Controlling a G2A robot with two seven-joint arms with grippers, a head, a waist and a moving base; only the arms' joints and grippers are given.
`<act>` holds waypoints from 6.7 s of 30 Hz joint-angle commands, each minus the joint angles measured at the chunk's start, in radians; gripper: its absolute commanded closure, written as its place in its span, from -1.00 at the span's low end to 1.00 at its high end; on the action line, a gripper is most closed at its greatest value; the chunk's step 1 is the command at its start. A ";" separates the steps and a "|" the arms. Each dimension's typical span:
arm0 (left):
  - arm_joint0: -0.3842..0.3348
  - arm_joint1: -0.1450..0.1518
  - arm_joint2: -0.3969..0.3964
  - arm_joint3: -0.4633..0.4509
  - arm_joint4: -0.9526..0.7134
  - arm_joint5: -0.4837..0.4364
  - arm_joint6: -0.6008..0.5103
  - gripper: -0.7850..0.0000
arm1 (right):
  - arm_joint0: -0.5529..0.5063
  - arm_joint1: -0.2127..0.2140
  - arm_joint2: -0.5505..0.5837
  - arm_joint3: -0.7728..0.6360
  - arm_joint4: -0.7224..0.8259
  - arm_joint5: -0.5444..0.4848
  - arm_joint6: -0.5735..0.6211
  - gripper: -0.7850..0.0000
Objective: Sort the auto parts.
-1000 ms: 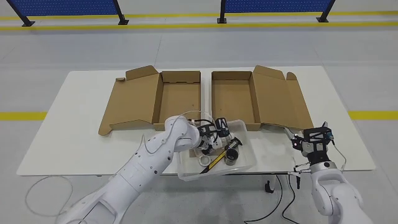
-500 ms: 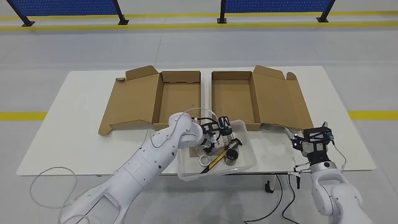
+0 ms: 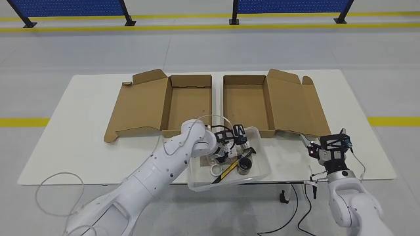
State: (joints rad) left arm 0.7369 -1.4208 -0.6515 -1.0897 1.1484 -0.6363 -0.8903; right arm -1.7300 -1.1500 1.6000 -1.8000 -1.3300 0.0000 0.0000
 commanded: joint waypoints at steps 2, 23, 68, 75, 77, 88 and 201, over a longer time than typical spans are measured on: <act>-0.003 -0.002 0.003 0.009 0.001 -0.002 0.003 -0.30 | 0.000 0.000 0.000 0.000 0.000 0.000 0.000 -1.00; -0.009 -0.007 0.008 0.019 0.025 0.003 0.037 1.00 | 0.000 0.000 0.000 0.000 0.000 0.000 0.000 -1.00; 0.141 0.068 -0.109 -0.227 0.105 0.034 -0.023 0.65 | 0.000 0.000 0.000 0.000 0.000 0.000 0.000 -1.00; 0.099 0.049 -0.072 -0.159 0.070 0.035 -0.035 -0.03 | 0.000 0.000 0.000 0.000 0.000 0.000 0.000 -1.00; 0.087 0.043 -0.061 -0.139 0.062 0.035 -0.035 -0.33 | 0.000 0.000 0.000 0.000 0.000 0.000 0.000 -1.00; 0.040 0.018 -0.022 -0.051 0.032 0.028 -0.024 -0.95 | 0.000 0.000 0.000 0.000 0.000 0.000 0.000 -1.00; 0.415 0.104 -0.517 -0.363 0.089 0.684 0.772 1.00 | 0.000 0.000 0.000 0.000 0.000 0.000 0.000 -1.00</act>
State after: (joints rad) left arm 1.1690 -1.3126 -1.1760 -1.4705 1.2495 0.0318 -0.1167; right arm -1.7300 -1.1500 1.6000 -1.8000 -1.3300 0.0000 0.0000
